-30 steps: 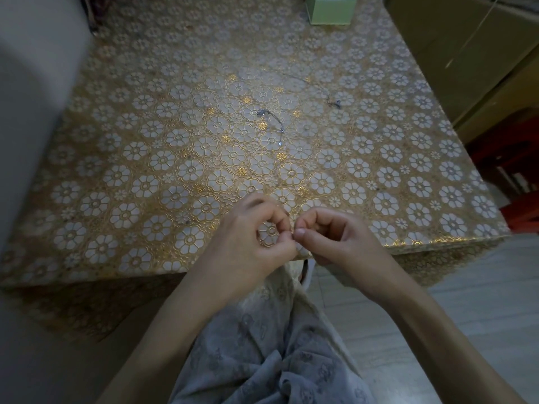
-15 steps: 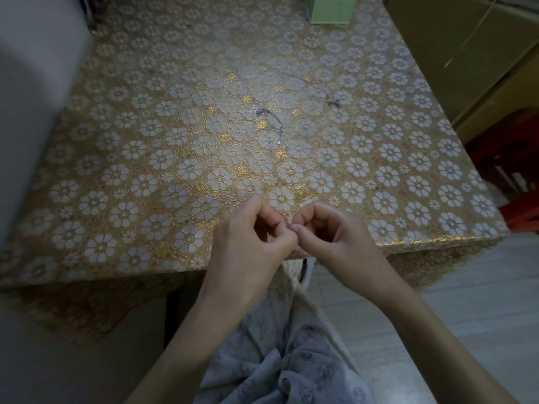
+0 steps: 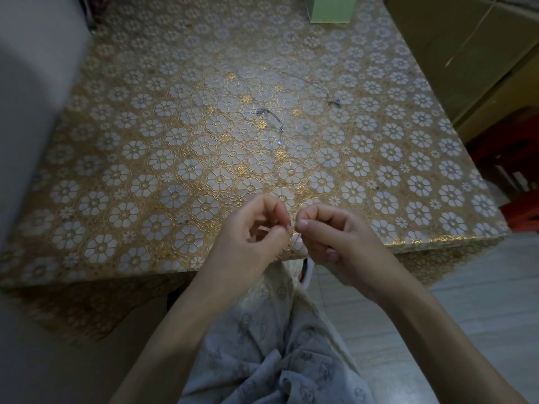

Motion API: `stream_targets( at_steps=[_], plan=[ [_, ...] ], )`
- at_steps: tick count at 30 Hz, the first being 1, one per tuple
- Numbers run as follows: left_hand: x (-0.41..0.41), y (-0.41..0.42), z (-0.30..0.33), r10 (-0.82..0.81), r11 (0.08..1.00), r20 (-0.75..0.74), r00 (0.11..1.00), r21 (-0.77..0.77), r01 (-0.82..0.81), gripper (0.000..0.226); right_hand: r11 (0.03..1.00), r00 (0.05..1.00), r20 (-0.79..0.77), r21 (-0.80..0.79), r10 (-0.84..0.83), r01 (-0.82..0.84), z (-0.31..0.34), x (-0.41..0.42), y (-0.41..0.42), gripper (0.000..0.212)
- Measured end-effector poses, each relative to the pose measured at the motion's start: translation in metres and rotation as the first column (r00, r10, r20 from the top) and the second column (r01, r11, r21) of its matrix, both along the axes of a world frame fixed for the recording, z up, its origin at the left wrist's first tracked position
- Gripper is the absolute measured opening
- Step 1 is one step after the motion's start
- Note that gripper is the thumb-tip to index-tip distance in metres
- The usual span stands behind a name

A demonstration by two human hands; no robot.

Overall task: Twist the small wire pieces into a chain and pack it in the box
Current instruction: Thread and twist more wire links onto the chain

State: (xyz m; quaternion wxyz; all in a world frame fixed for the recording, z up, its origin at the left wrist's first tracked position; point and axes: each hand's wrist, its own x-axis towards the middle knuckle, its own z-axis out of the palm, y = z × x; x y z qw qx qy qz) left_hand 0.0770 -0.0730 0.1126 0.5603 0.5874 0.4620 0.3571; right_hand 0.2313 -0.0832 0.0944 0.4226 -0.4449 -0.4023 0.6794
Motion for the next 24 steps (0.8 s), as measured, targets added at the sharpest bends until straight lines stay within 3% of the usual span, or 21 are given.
stream_targets(
  at_steps=[4, 7, 9, 11, 14, 18, 24],
  plan=[
    [-0.006, 0.003, 0.003, -0.036, 0.997, 0.040, 0.999, -0.063, 0.038, 0.014, 0.999, 0.997, -0.070, -0.032, 0.040, -0.042, 0.001, 0.003, 0.000, 0.015],
    [-0.013, 0.005, 0.004, -0.155, 0.988, 0.031, 0.987, 0.004, 0.155, 0.006, 0.999, 0.995, -0.096, -0.032, 0.030, -0.033, 0.002, 0.003, 0.000, 0.014],
    [-0.017, 0.006, 0.001, -0.202, 0.975, -0.064, 0.977, 0.080, 0.206, 0.024, 0.999, 0.994, -0.105, -0.026, 0.031, -0.034, 0.002, 0.004, 0.000, 0.013],
    [-0.017, 0.005, -0.002, -0.141, 0.970, -0.198, 0.970, 0.168, 0.175, 0.026, 0.999, 0.994, -0.103, -0.018, 0.035, -0.037, 0.002, 0.004, -0.001, 0.013],
    [-0.014, 0.003, -0.001, 0.009, 0.972, -0.275, 0.961, 0.228, 0.056, 0.006, 1.000, 0.996, -0.094, -0.022, 0.009, -0.012, 0.001, 0.005, -0.001, 0.012],
    [-0.008, -0.001, 0.002, 0.093, 0.978, -0.232, 0.968, 0.206, -0.044, 0.015, 0.998, 0.999, -0.025, 0.031, -0.046, 0.047, 0.002, 0.001, -0.003, 0.010],
    [-0.005, -0.003, 0.002, 0.137, 0.984, -0.197, 0.971, 0.137, -0.111, 0.011, 0.987, 0.991, 0.080, 0.123, -0.110, 0.099, 0.001, -0.002, -0.006, 0.009]
  ],
)
